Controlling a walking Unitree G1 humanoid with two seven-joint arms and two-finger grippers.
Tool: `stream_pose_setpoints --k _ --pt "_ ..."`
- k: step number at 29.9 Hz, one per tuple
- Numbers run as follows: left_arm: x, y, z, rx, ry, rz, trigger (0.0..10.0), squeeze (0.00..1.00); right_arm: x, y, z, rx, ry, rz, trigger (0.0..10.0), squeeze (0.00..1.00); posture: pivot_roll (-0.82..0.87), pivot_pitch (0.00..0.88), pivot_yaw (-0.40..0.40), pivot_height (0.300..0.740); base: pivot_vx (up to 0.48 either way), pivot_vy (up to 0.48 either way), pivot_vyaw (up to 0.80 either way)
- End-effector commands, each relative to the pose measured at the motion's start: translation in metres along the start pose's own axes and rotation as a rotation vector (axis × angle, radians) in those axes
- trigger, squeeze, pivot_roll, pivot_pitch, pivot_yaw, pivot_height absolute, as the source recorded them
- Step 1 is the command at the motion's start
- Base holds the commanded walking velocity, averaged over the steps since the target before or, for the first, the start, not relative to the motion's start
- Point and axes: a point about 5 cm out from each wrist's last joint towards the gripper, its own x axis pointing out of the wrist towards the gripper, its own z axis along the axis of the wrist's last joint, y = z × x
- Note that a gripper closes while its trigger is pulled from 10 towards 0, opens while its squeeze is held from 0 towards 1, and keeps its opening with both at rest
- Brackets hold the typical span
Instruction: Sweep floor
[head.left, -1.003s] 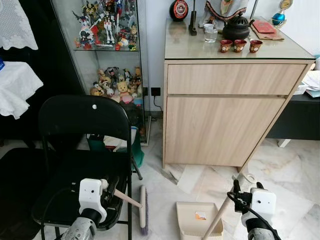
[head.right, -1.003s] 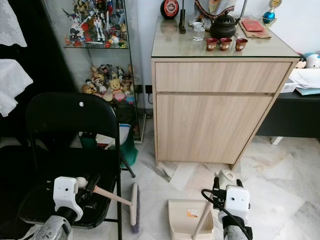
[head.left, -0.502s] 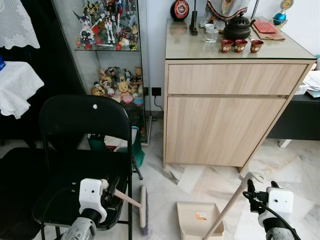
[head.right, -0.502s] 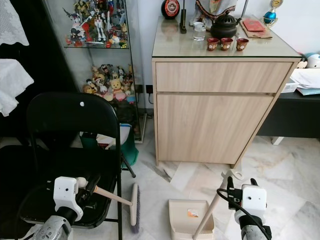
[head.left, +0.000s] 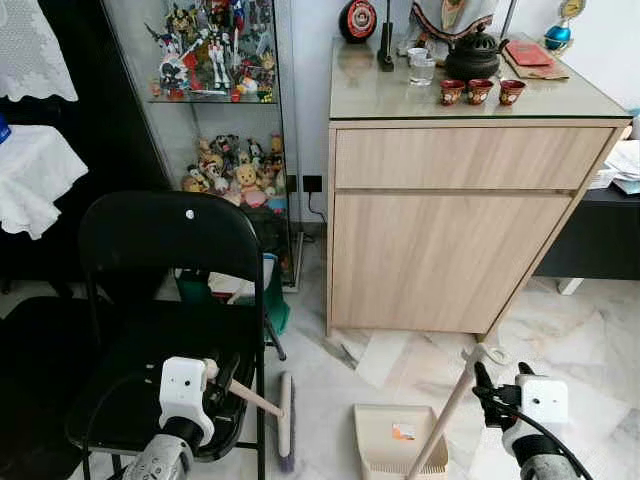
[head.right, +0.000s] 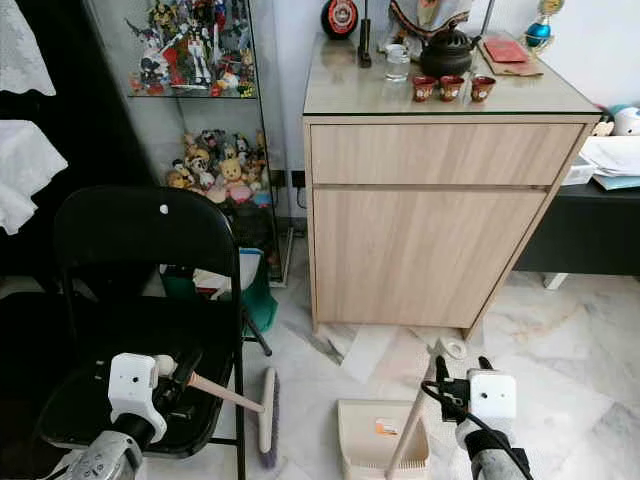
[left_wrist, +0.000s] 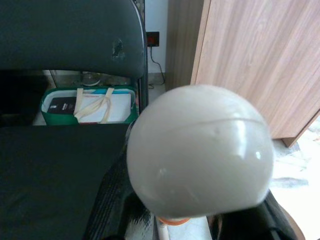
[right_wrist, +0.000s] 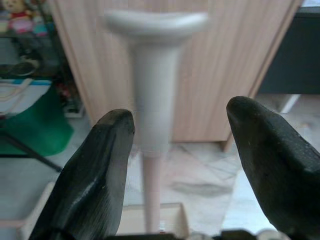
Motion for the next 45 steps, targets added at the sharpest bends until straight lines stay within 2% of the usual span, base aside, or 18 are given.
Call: stream_pose_setpoints --k 1,5,16,22,34,45 --pt "0.0 0.001 0.004 0.021 -0.004 -0.006 10.0 0.0 0.001 0.005 -0.002 0.007 0.018 0.032 10.0 0.0 -0.09 0.0 0.027 0.74 0.0 0.0 0.0" --pt "0.0 0.001 0.004 0.022 -0.004 -0.007 10.0 0.0 0.002 0.004 -0.003 0.01 0.022 0.039 10.0 0.0 -0.09 0.0 0.028 0.74 0.0 0.0 0.0" --pt "0.0 0.001 0.004 0.022 -0.002 -0.008 10.0 0.0 0.009 -0.011 0.006 -0.003 0.001 0.018 10.0 0.0 -0.09 0.0 0.03 0.74 0.0 0.0 0.0" --pt "0.0 0.001 0.003 0.025 0.001 -0.01 10.0 0.0 0.012 -0.014 0.005 -0.005 0.01 0.026 10.0 0.0 -0.09 0.0 0.034 0.74 0.0 0.0 0.0" --pt "0.0 0.002 0.004 0.035 0.001 -0.006 10.0 0.0 0.028 -0.011 0.01 -0.017 0.017 0.063 10.0 0.0 -0.09 0.0 0.035 0.74 0.0 0.0 0.0" --pt "0.001 0.003 0.005 0.041 0.001 -0.004 10.0 0.0 0.032 -0.008 0.008 -0.012 0.034 0.082 10.0 0.0 -0.08 0.0 0.037 0.74 0.0 0.0 0.0"
